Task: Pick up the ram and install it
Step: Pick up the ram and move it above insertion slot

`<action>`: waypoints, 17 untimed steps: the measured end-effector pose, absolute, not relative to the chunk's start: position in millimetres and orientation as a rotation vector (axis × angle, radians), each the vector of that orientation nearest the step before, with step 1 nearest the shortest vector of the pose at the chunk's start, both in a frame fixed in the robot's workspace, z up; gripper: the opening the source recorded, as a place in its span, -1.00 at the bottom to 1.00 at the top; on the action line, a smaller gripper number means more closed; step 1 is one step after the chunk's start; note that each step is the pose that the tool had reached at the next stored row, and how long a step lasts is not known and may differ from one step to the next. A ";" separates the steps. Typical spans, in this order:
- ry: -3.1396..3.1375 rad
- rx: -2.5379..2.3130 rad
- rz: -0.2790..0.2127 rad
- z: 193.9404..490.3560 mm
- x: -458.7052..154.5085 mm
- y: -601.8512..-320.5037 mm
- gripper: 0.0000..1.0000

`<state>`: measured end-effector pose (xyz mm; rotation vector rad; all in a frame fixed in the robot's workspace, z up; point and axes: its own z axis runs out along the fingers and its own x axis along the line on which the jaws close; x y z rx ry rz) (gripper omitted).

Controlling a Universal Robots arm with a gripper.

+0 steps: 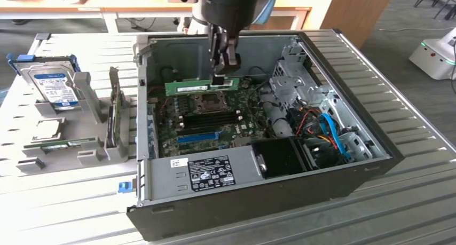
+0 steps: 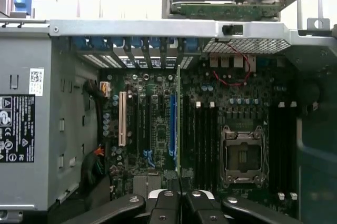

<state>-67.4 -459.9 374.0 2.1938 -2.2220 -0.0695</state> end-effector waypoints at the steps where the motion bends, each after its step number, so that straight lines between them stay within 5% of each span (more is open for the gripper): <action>1: -2.222 2.194 -0.069 374.0 -65.1 -459.9 -0.76; 17: -2.221 2.194 -0.069 373.9 -61.7 -452.9 -0.76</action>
